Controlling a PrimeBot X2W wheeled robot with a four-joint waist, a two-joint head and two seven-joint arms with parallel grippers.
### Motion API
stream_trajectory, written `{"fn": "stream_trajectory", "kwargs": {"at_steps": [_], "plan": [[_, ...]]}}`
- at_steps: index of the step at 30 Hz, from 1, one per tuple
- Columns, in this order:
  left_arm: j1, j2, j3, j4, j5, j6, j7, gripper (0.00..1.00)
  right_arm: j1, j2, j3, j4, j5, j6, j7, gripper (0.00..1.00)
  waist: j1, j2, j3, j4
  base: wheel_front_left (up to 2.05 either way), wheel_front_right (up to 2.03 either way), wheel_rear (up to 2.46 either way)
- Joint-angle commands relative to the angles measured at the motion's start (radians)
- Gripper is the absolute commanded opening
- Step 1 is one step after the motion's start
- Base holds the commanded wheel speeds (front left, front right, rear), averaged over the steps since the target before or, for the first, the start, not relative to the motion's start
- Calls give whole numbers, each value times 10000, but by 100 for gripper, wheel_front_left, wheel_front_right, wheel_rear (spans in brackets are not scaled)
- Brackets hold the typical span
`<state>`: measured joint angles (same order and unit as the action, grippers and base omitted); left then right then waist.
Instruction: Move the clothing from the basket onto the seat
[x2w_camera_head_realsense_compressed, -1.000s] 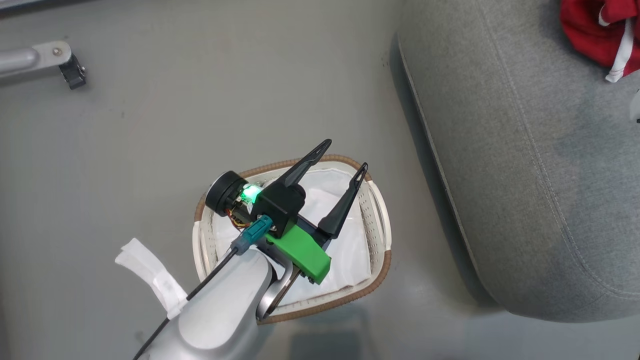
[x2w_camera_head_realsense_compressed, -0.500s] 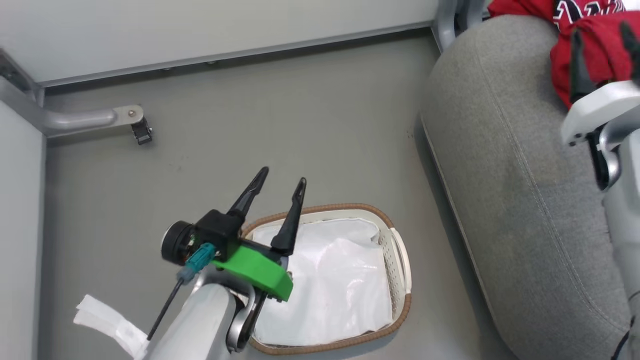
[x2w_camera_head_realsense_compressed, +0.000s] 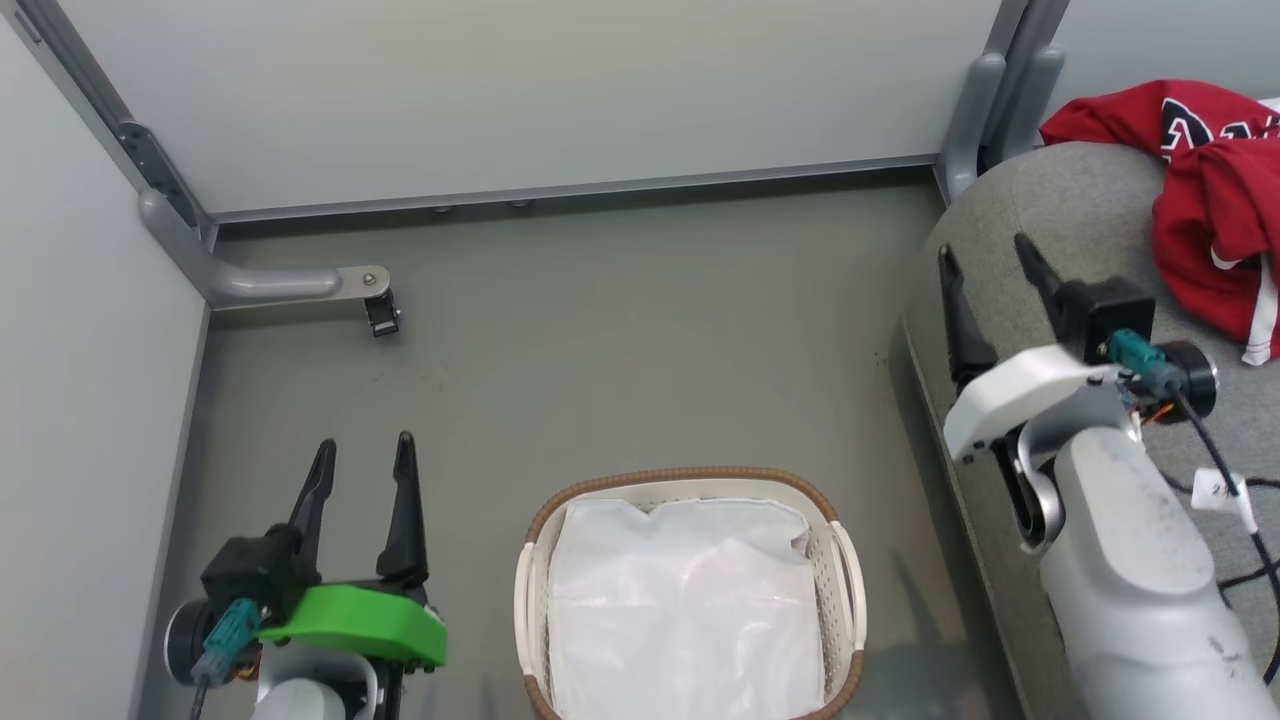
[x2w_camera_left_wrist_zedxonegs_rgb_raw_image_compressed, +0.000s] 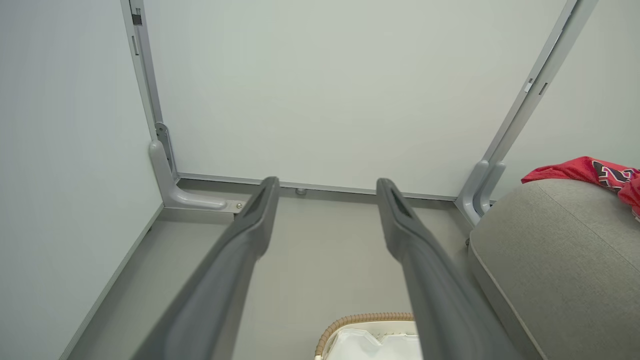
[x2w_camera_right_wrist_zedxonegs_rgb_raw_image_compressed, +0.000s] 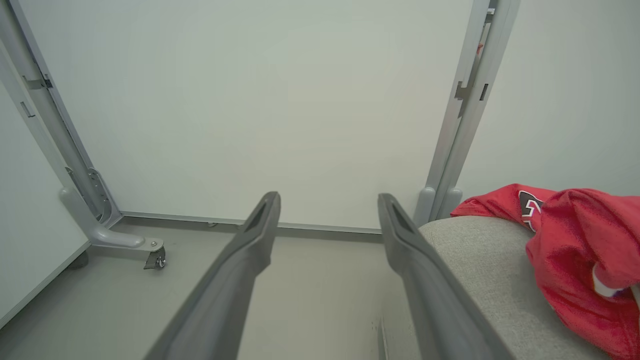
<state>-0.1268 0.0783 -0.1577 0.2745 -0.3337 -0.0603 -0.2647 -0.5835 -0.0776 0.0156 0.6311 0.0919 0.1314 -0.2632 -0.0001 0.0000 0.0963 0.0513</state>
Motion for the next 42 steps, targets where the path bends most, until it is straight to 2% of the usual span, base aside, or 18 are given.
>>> {"fn": "stream_trajectory", "kwargs": {"at_steps": [1,5,10,17,25,42], "plan": [[303,-81,192,-43,-14,31,6,100,457,61,-114,-217,-24,-14,-23,100,1,0,-149,53,0,0,0],[814,-180,611,-53,129,-101,6,100,1500,253,-111,-977,-127,-14,-24,100,1,0,-346,50,0,0,0],[1251,-256,885,19,176,-213,6,100,2741,241,397,-1900,553,-14,-25,100,1,0,-590,18,0,0,0],[1839,-277,1059,-52,-8,-115,6,100,4062,247,612,-2728,1115,-15,-25,100,1,0,-740,-129,0,0,0],[2123,-276,1010,-97,79,-24,6,100,4559,253,549,-3168,1207,-15,-23,100,1,0,-738,-125,0,0,0],[2000,-276,833,6,60,-30,6,100,4564,253,847,-3047,1276,-15,-23,100,1,0,-746,-106,0,0,0]]}}
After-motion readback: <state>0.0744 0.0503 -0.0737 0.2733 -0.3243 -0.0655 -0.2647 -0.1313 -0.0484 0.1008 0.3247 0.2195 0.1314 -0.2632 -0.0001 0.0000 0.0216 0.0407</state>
